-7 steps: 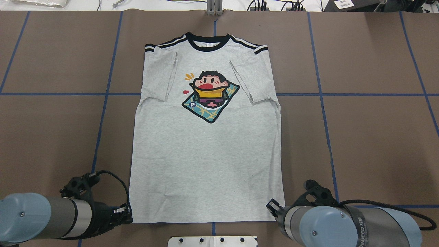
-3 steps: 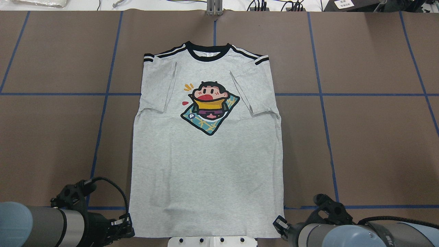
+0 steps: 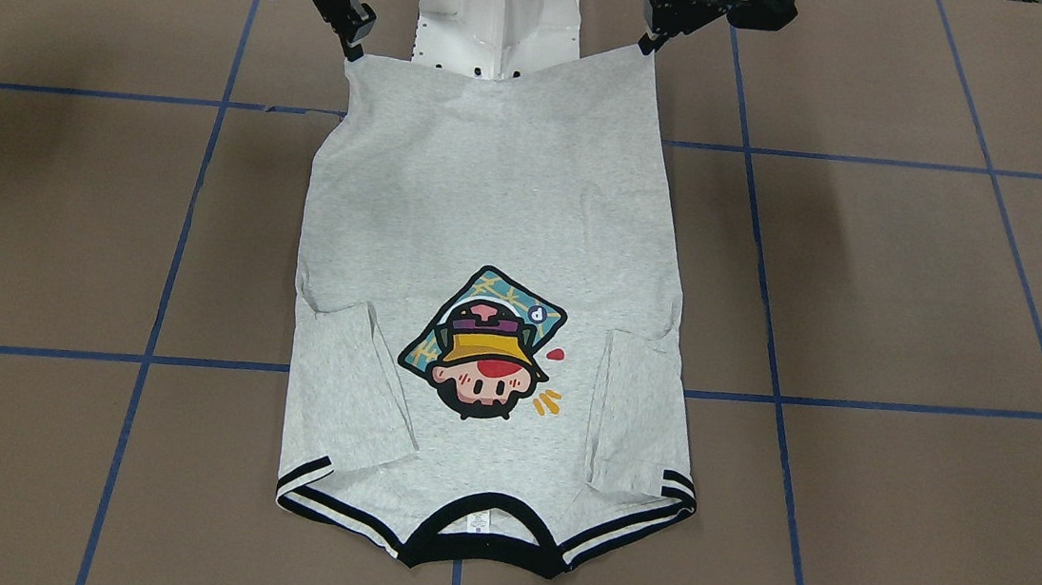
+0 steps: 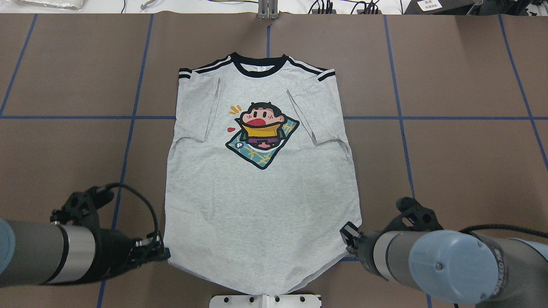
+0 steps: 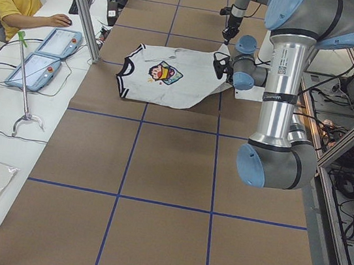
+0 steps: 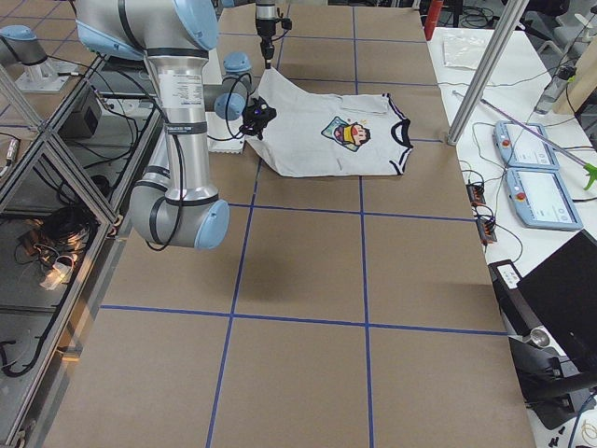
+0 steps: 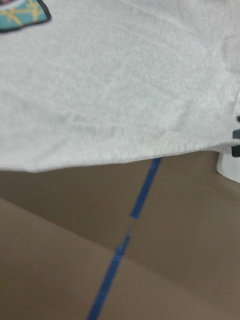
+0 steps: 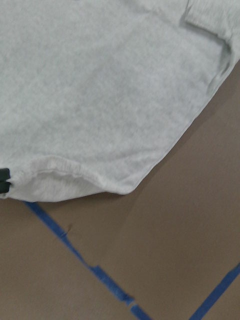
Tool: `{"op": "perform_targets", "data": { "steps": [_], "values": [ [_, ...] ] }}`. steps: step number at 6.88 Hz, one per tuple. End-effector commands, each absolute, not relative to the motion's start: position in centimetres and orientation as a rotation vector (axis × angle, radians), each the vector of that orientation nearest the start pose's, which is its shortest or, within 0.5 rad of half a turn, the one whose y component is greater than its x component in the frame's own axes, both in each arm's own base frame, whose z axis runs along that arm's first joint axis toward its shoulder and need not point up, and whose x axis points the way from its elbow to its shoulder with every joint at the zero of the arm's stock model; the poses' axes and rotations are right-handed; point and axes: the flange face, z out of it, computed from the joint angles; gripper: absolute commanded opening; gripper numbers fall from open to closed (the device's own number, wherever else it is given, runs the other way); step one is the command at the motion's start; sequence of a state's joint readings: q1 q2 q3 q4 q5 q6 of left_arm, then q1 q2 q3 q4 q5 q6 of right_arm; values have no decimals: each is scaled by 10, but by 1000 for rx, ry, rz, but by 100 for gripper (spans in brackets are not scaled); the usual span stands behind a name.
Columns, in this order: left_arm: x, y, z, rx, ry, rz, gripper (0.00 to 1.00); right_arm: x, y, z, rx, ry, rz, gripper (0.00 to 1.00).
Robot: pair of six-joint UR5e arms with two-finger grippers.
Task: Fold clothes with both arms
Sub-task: 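Lift the hem with both grippers and fold it toward the collar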
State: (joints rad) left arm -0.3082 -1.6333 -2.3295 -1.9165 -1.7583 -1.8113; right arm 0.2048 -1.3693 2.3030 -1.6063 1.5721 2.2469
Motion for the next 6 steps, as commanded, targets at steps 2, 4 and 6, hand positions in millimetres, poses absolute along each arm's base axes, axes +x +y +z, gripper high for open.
{"op": "perform_targets", "data": {
  "steps": [2,4,6],
  "values": [
    [397,-415,242,189,1040,-372,0,-433,-345,245,-20,-883,826,0],
    [377,-482,275,273,968,-395,0,-440,-430,260,79,-804,843,0],
    [396,-544,314,307,977,-439,0,-455,-505,257,116,-741,904,0]
  ]
}}
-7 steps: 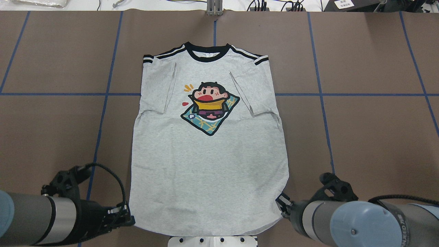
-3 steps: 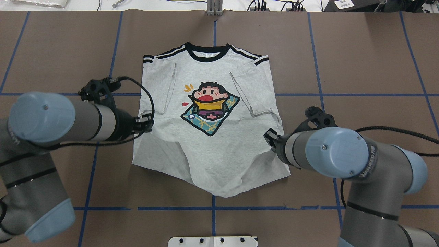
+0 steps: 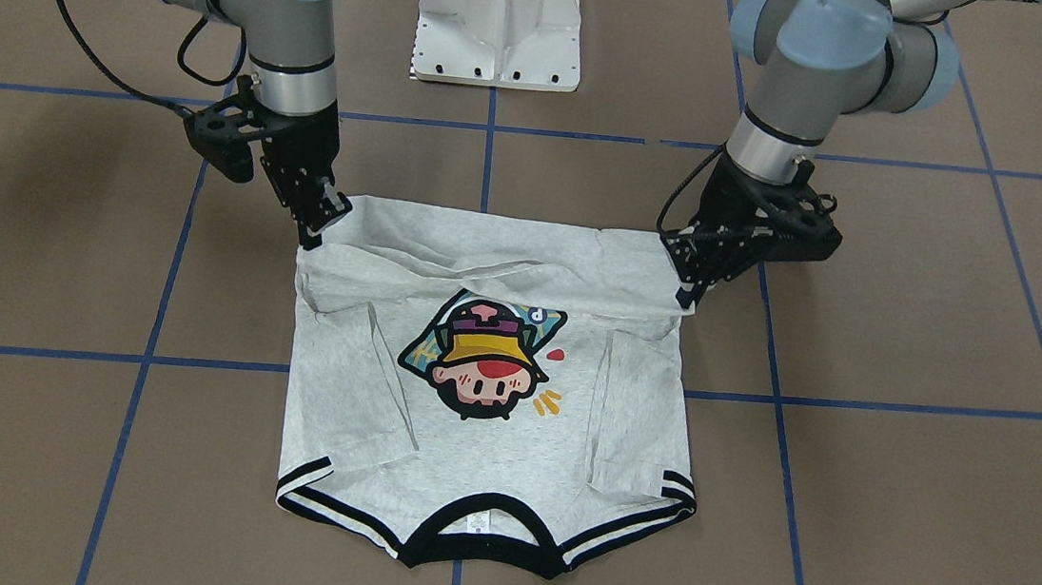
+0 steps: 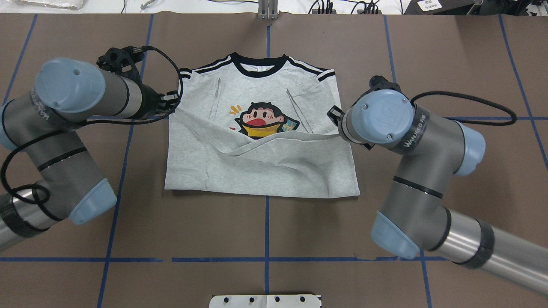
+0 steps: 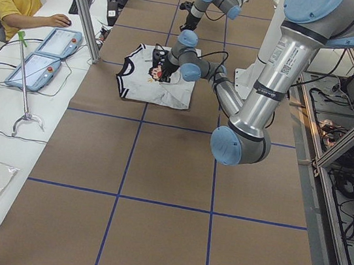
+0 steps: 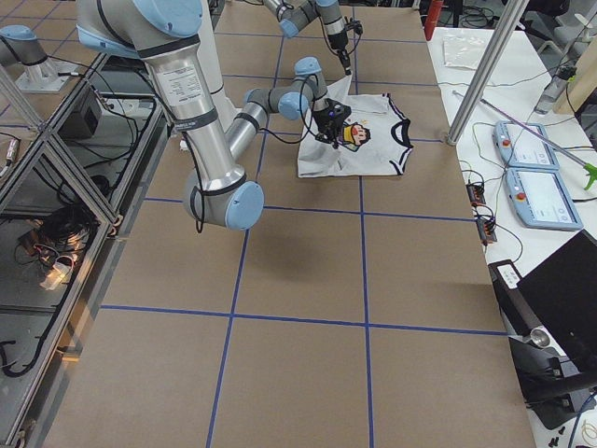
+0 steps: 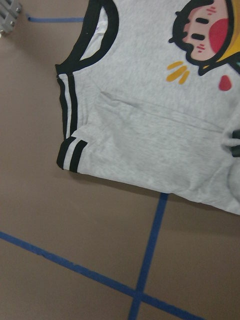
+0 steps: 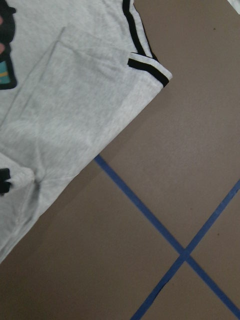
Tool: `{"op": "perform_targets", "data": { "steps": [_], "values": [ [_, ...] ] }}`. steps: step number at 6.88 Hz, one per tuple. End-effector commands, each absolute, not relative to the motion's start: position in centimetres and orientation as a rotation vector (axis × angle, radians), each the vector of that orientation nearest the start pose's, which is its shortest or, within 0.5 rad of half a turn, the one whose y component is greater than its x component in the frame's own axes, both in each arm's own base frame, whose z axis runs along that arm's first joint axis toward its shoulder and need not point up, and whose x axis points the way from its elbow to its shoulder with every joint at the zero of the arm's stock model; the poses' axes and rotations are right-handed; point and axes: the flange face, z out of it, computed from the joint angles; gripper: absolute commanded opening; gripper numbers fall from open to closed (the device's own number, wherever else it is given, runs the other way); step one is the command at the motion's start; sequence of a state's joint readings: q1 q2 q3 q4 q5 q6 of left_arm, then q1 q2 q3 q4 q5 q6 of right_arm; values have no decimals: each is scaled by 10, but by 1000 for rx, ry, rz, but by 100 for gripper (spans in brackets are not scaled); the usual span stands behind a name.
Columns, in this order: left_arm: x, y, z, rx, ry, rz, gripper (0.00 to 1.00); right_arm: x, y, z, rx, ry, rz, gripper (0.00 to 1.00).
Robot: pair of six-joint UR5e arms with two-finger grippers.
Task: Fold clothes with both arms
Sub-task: 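Lift the hem with both grippers and fold it toward the collar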
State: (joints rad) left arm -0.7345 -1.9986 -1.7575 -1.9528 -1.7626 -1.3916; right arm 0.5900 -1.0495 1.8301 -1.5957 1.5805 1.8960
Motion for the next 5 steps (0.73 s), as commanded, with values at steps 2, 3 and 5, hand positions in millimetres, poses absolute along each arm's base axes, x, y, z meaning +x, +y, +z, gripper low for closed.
{"op": "perform_targets", "data": {
  "steps": [2,3,5],
  "values": [
    [386,-572,342,330,933,-441,0,-461,-566,260,148,-683,907,0],
    [400,-589,351,326,916,-446,0,-463,-596,280,164,-693,926,0],
    [422,-615,367,339,929,-448,0,-473,-611,309,167,-676,922,0]
  ]
}}
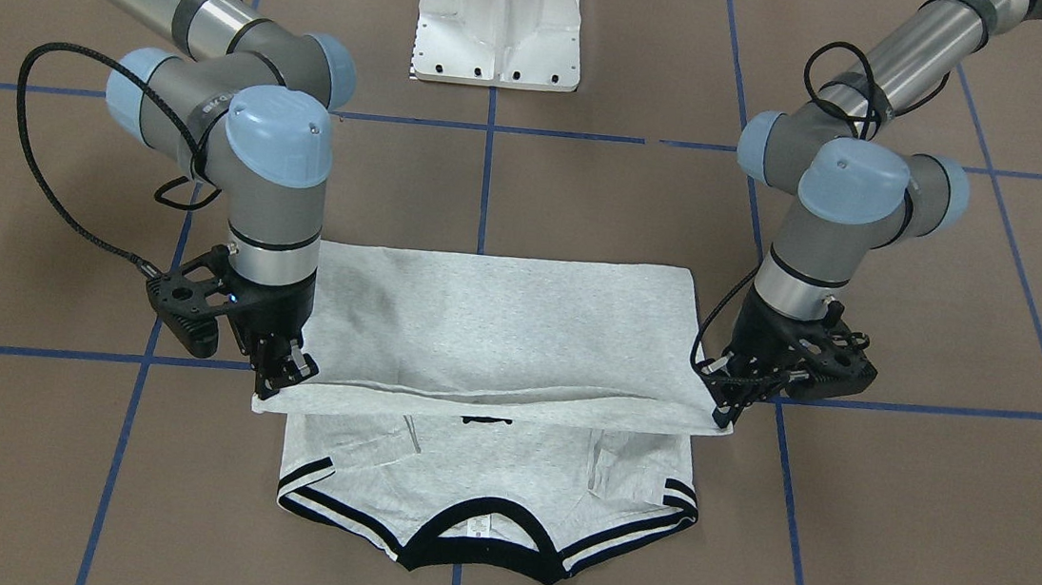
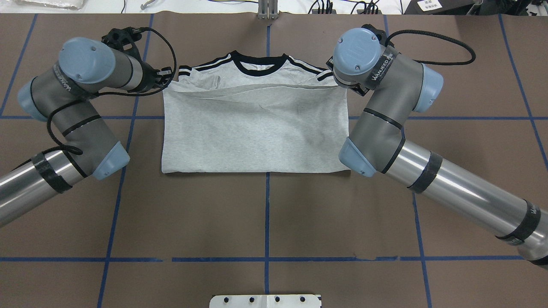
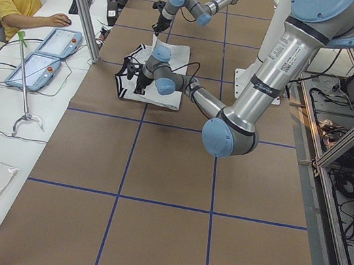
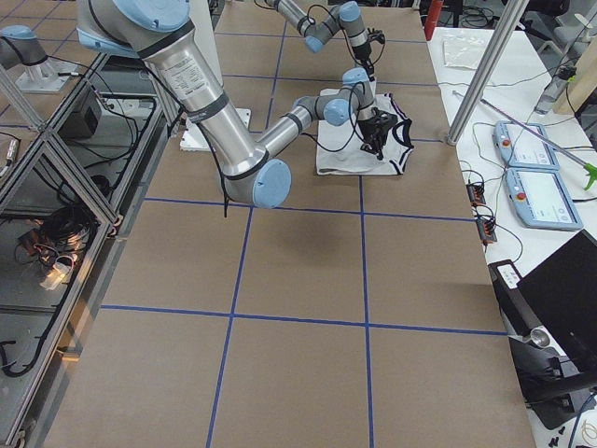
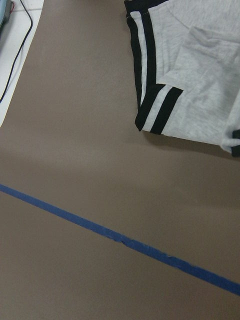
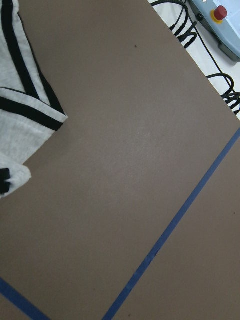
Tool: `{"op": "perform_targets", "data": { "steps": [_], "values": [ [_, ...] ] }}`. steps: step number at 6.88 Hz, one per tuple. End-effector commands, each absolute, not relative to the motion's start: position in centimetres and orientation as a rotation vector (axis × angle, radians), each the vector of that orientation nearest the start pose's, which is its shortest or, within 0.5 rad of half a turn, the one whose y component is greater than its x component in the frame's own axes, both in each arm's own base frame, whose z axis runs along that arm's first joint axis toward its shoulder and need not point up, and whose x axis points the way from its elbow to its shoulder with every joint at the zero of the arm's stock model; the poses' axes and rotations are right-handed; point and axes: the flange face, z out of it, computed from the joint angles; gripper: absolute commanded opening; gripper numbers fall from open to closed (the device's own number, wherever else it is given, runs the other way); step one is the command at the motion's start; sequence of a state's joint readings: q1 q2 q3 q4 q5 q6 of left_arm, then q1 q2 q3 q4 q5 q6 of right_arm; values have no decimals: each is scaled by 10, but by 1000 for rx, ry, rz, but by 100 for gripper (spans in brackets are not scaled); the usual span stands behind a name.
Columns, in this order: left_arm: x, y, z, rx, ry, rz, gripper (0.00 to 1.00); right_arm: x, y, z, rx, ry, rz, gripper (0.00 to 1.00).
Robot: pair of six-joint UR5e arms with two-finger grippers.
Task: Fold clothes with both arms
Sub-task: 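Lay the hem down near the collar and open both grippers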
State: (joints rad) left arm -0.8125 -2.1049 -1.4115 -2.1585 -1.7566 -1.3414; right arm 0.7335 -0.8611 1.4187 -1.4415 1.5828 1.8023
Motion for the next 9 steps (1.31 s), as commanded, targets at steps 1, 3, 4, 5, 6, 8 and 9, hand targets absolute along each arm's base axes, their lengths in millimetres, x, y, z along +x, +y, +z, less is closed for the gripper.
{"op": "perform_targets", "data": {
  "steps": [1,3,4,5,6,8,9],
  "values": [
    [429,-623,364,339,925,-450,0,-477,-611,305,168,-679,921,0],
    [429,-631,371,344,928,-457,0,-489,-622,309,166,-674,923,0],
    [421,-637,372,351,928,-467,0,-496,-629,319,174,-687,928,0],
    [418,-638,371,354,929,-472,0,-498,-632,320,183,-701,925,0],
    [419,-639,370,353,931,-471,3,-499,-634,313,188,-708,924,0],
    [404,-646,369,372,945,-487,6,-491,-645,296,201,-725,934,1],
    [393,-652,374,377,938,-502,8,-491,-647,293,202,-728,935,11]
  ]
}}
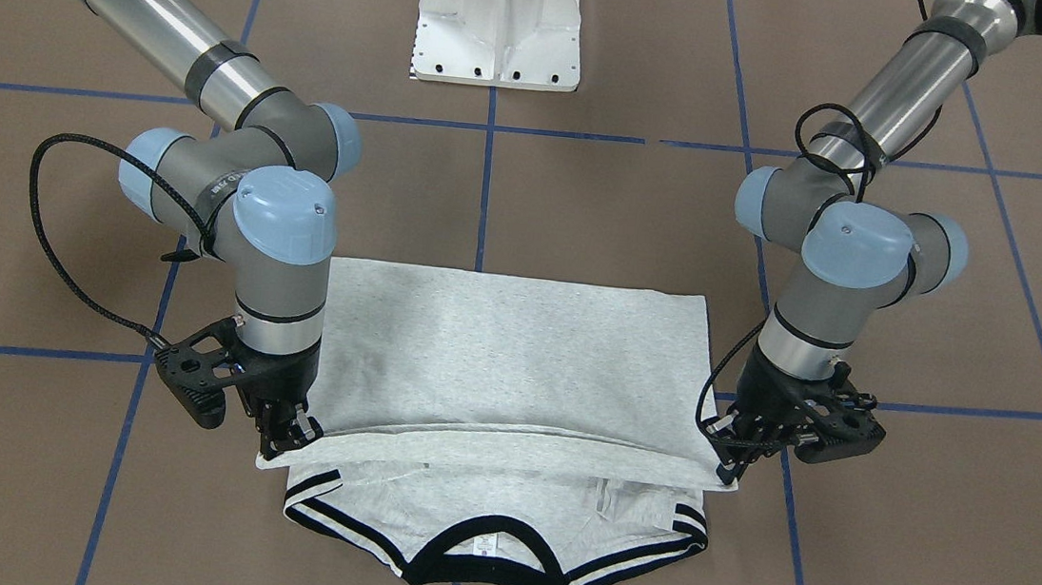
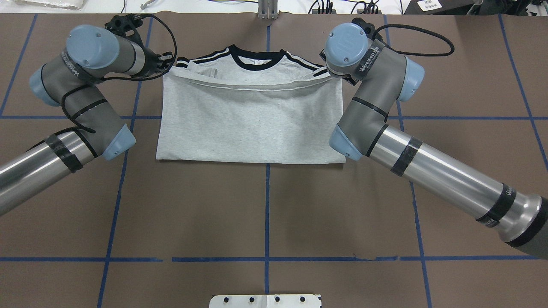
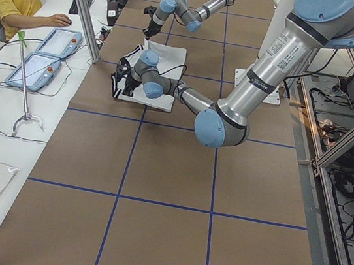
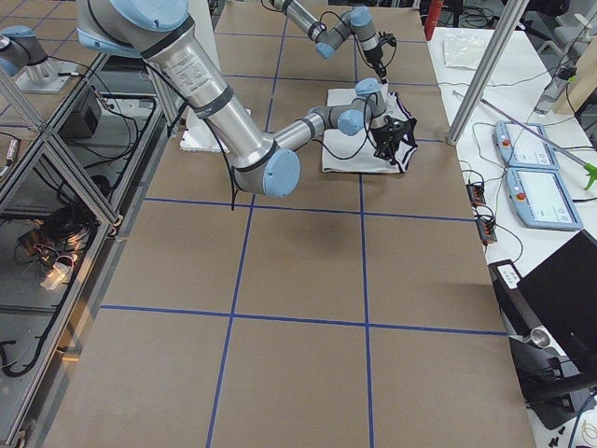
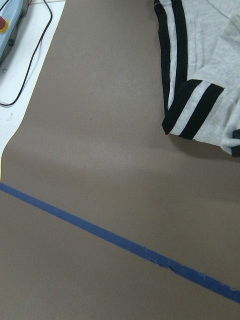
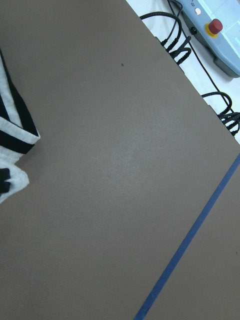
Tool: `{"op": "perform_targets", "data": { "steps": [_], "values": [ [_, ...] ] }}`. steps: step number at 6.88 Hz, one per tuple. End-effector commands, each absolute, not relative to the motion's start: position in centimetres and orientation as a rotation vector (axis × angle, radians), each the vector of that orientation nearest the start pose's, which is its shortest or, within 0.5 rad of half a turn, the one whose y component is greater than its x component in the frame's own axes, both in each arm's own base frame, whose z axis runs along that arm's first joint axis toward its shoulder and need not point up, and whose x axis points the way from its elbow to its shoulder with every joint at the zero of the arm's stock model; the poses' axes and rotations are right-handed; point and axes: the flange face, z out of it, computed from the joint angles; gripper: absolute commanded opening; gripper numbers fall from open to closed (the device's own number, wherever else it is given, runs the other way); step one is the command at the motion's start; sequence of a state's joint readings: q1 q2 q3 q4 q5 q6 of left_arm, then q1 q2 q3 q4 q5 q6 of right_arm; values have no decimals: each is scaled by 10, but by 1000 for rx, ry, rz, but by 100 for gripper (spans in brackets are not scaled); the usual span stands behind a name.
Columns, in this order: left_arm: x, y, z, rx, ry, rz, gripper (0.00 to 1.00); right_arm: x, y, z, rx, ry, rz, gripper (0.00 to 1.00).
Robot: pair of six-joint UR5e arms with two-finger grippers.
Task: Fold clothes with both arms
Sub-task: 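Lay the hem down near the collar and open both grippers, then move the right gripper down to the folded shirt's side edge while the left gripper rises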
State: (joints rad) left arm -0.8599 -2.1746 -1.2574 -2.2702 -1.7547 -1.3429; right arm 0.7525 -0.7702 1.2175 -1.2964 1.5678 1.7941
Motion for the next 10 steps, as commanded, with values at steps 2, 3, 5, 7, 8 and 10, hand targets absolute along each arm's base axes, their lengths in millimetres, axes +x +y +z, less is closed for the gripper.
{"op": "perform_targets", "data": {
  "steps": [2,3,5,7,8,10],
  "values": [
    [376,-667,394,369,904,-535,31,-488,-650,290,205,-731,940,39],
    [376,-666,396,368,903,-536,45,-488,-651,287,207,-736,940,45],
    [372,-668,390,386,935,-539,63,-487,-649,282,202,-750,945,47],
    [363,-668,376,419,1011,-519,65,-491,-587,283,179,-823,895,54],
    [356,-666,367,418,1041,-507,65,-483,-550,287,157,-862,898,57],
    [342,-654,364,417,1143,-406,64,-482,-484,276,92,-890,896,61]
  ]
}}
